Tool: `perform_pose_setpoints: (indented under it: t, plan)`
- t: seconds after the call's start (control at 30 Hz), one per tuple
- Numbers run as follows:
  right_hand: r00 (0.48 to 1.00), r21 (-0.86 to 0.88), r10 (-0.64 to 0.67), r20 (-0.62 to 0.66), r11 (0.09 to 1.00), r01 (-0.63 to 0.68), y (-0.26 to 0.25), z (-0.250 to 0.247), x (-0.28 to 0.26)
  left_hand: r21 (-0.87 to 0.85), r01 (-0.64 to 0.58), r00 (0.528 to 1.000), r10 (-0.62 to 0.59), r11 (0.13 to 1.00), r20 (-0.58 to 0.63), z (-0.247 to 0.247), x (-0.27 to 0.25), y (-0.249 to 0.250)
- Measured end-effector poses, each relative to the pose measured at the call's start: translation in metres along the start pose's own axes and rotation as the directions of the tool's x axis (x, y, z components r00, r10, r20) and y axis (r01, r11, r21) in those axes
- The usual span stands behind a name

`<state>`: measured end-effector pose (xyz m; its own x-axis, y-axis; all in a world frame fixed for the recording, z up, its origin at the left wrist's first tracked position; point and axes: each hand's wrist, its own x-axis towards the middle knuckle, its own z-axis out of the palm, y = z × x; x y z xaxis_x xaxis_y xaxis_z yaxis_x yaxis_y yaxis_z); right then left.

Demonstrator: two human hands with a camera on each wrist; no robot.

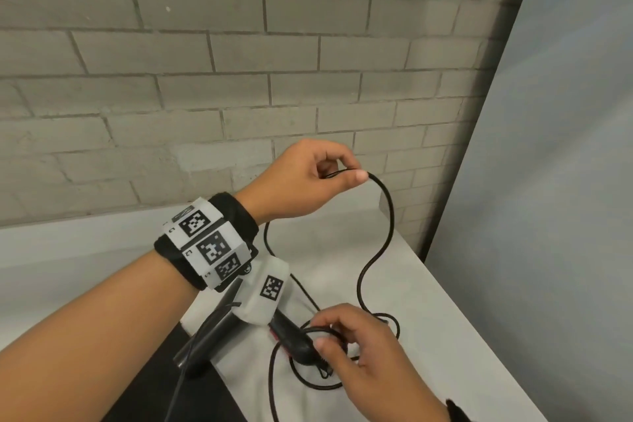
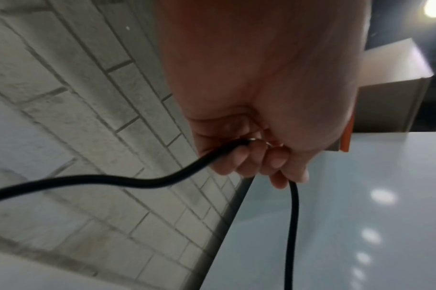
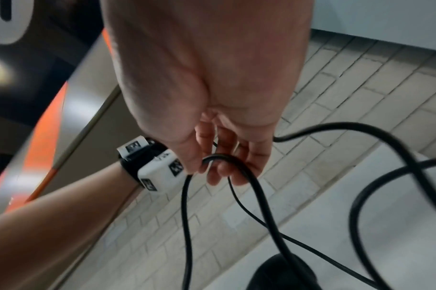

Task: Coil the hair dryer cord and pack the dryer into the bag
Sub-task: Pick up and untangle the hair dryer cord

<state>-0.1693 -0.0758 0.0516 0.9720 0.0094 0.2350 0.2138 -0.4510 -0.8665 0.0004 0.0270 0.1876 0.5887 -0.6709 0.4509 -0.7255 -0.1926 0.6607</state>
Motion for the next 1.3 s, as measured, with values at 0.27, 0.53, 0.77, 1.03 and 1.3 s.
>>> perform_pose_setpoints:
  t: [0.27,0.53,0.77,1.03,1.3]
  plan:
    - [0.731,-0.014,-0.107,-0.674,0.991,0.132,-0.014,-0.028,0.011,-0.077,-0.107,0.994,0.104,0.991,-0.041,-0.001,-0.011,0.035]
    - [0.756,0.561,0.225,-0.615,0.798,0.220,-0.011,-0.085,0.015,-0.108,-0.164,0.975,0.178,0.981,0.136,0.038,-0.041,0.056]
    - [0.670,0.418,0.430,-0.605,0.888,-0.192,0.062,-0.115,-0.034,0.202,0.274,0.905,-0.323,0.940,0.278,0.042,-0.084,-0.073]
    - [0.783,-0.264,0.561,-0.270,0.739,-0.620,0.090,-0.082,-0.061,0.633,0.089,0.690,-0.507,0.769,0.517,0.075,-0.123,-0.131]
    - [0.770,-0.596,0.597,0.227,0.710,-0.375,0.071,-0.082,-0.051,0.486,0.268,0.804,-0.471,0.832,0.363,0.076,-0.127,-0.140]
